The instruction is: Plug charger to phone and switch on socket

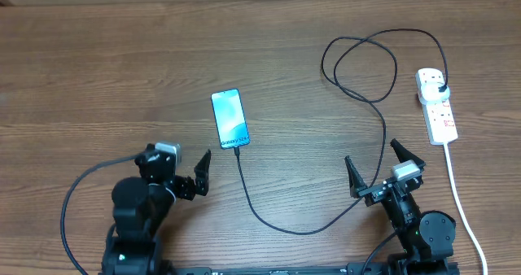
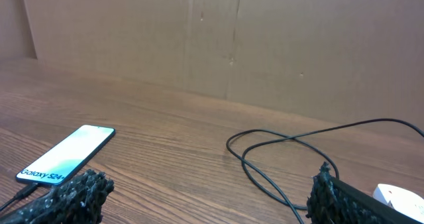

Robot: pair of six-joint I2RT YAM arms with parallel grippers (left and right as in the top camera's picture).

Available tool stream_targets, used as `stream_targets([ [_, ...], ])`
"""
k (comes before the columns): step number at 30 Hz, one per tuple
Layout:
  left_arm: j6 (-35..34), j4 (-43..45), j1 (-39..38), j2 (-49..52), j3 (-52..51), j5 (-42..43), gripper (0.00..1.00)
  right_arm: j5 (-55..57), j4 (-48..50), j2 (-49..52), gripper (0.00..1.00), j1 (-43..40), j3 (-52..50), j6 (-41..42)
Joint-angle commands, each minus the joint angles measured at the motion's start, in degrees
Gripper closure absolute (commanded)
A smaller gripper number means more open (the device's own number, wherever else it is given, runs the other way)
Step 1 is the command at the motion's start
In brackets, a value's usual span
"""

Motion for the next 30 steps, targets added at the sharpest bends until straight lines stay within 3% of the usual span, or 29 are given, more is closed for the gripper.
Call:
stream_targets([
  [1,1.70,2.51,0.35,-2.60,-2.93,-2.25,0.00,0.37,0.33,-0.52,0.00,-0.15,-0.61,-0.20],
  [9,1.68,12.31,1.51,-9.94,-12.20,-3.08,0.00,0.37,0.33,-0.52,0.00,-0.15,-0.61,-0.22],
  [21,1.46,10.10,2.27,-14.32,-12.50,-2.91,0.00,0.37,0.33,-0.52,0.00,-0.15,-0.61,-0.22],
  [27,1.44,0.87,2.27,-19.47,-12.50,-2.93,0.00,0.37,0.33,-0.52,0.00,-0.15,-0.61,-0.22],
  [30,1.46,1.20,2.27,-22.69,-12.50,-3.15,0.00,0.37,0.33,-0.52,0.00,-0.15,-0.61,-0.22],
])
